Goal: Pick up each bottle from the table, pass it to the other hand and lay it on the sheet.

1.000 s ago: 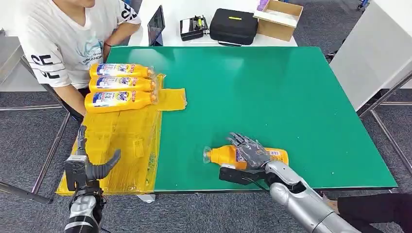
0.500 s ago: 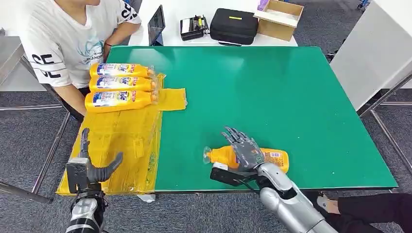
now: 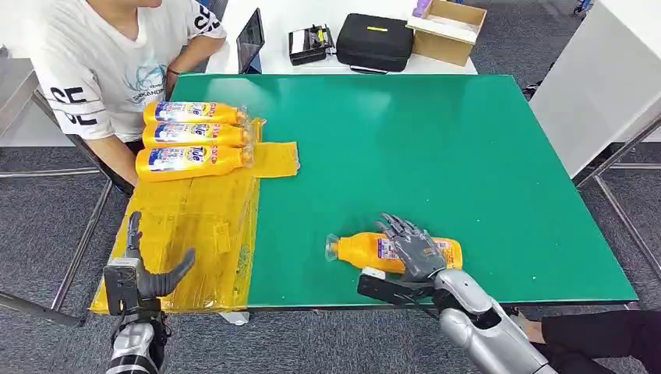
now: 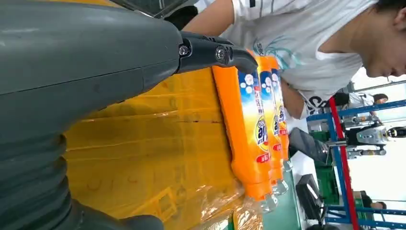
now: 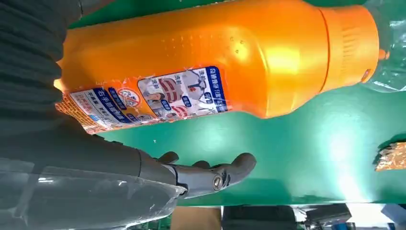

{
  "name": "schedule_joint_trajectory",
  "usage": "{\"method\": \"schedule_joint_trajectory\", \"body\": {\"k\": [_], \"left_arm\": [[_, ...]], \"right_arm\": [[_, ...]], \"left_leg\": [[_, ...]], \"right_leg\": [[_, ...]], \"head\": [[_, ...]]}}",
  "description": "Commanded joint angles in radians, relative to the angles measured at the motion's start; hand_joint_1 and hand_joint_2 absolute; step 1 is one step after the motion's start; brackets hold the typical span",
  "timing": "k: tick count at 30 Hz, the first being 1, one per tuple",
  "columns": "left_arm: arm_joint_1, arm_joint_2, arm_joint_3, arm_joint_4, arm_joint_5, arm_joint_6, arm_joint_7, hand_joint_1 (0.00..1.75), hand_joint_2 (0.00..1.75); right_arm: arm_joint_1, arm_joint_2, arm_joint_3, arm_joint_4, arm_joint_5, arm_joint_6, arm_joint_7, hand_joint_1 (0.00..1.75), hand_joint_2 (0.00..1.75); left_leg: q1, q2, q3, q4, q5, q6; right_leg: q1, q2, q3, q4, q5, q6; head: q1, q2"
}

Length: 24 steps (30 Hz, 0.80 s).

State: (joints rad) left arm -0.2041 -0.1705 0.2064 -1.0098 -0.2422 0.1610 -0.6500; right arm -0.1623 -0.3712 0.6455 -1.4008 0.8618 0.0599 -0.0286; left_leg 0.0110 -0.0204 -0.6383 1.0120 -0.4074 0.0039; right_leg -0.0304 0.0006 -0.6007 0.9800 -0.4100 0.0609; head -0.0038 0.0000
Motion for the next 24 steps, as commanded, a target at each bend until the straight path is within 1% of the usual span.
{"method": "schedule_joint_trajectory", "body": {"k": [1, 2, 3, 6, 8, 9, 10, 15, 16, 17, 21, 24], "left_arm": [[-0.027, 0.004, 0.008, 0.053, -0.001, -0.013, 0.011, 0.00, 1.75], [-0.027, 0.005, 0.008, 0.056, -0.002, -0.011, 0.013, 0.00, 1.75], [-0.028, 0.007, 0.007, 0.057, -0.004, -0.008, 0.014, 0.00, 1.75], [-0.025, 0.008, 0.010, 0.055, -0.002, -0.012, 0.014, 0.00, 1.75], [-0.024, 0.006, 0.010, 0.057, -0.001, -0.014, 0.014, 0.00, 1.75], [-0.024, 0.006, 0.010, 0.060, -0.001, -0.016, 0.014, 0.00, 1.75], [-0.025, 0.006, 0.010, 0.063, -0.001, -0.016, 0.014, 0.00, 1.75], [-0.036, 0.009, 0.001, 0.080, -0.001, -0.018, 0.015, 0.00, 1.75], [-0.036, 0.008, 0.000, 0.082, -0.001, -0.018, 0.016, 0.00, 1.75], [-0.035, 0.009, -0.003, 0.083, -0.001, -0.019, 0.017, 0.00, 1.75], [-0.031, 0.009, -0.003, 0.082, 0.000, -0.017, 0.020, 0.00, 1.75], [-0.032, 0.009, -0.003, 0.082, 0.002, -0.016, 0.022, 0.00, 1.75]], "right_arm": [[-0.008, -0.027, 0.011, 0.010, -0.019, 0.038, 0.002, 0.00, 1.75], [-0.003, -0.038, 0.010, 0.005, -0.019, 0.037, 0.001, 0.00, 1.75], [0.003, -0.045, 0.006, -0.009, -0.021, 0.033, 0.001, 0.00, 1.75], [0.009, -0.062, -0.005, -0.032, -0.024, 0.041, 0.014, 0.00, 1.75], [0.008, -0.068, -0.008, -0.028, -0.025, 0.047, 0.019, 0.00, 1.75], [0.008, -0.069, -0.010, -0.023, -0.026, 0.049, 0.020, 0.00, 1.75], [0.008, -0.067, -0.014, -0.018, -0.026, 0.050, 0.021, 0.00, 1.75], [-0.019, -0.069, -0.012, 0.053, -0.043, 0.082, 0.031, 0.00, 1.75], [-0.023, -0.071, -0.014, 0.061, -0.046, 0.084, 0.032, 0.00, 1.75], [-0.026, -0.071, -0.019, 0.071, -0.050, 0.085, 0.034, 0.00, 1.75], [-0.028, -0.069, -0.028, 0.086, -0.051, 0.085, 0.037, 0.00, 1.75], [-0.029, -0.065, -0.032, 0.095, -0.055, 0.089, 0.043, 0.00, 1.75]], "left_leg": [[0.000, 0.002, 0.003, 0.000, -0.001, 0.000], [0.001, 0.002, 0.005, 0.000, -0.002, 0.000], [0.000, 0.000, 0.003, 0.000, -0.001, 0.000], [0.001, 0.001, 0.005, 0.000, -0.002, 0.000], [0.000, 0.001, 0.002, 0.000, -0.001, 0.000], [0.000, 0.002, 0.004, 0.000, -0.002, 0.000], [0.000, 0.001, 0.002, 0.000, -0.001, 0.000], [0.001, 0.002, 0.005, 0.000, -0.002, 0.000], [0.000, 0.002, 0.003, -0.001, -0.001, 0.000], [0.001, 0.003, 0.006, 0.000, -0.002, 0.000], [0.000, 0.001, 0.003, -0.001, -0.001, 0.000], [0.000, 0.002, 0.005, 0.000, -0.002, 0.000]], "right_leg": [[0.001, 0.000, 0.003, -0.001, -0.001, -0.003], [0.002, 0.000, 0.006, -0.001, -0.002, -0.004], [0.001, -0.001, 0.003, -0.001, -0.001, -0.002], [0.001, -0.001, 0.005, -0.001, -0.002, -0.004], [0.000, 0.000, 0.002, 0.000, -0.001, -0.002], [0.001, 0.000, 0.004, 0.000, -0.002, -0.003], [0.000, 0.000, 0.002, -0.001, -0.001, -0.002], [0.001, 0.000, 0.005, -0.001, -0.001, -0.004], [0.001, 0.001, 0.003, -0.001, -0.001, -0.003], [0.001, 0.001, 0.006, -0.002, -0.001, -0.004], [0.000, 0.000, 0.003, -0.001, 0.000, -0.002], [0.001, 0.000, 0.005, -0.001, -0.001, -0.003]], "head": [[0.000, 0.000], [0.000, 0.000], [0.000, 0.000], [0.000, 0.000], [0.000, 0.000], [0.000, 0.000], [0.000, 0.000], [0.000, 0.000], [0.000, 0.000], [0.000, 0.000], [0.000, 0.000], [0.000, 0.000]]}}
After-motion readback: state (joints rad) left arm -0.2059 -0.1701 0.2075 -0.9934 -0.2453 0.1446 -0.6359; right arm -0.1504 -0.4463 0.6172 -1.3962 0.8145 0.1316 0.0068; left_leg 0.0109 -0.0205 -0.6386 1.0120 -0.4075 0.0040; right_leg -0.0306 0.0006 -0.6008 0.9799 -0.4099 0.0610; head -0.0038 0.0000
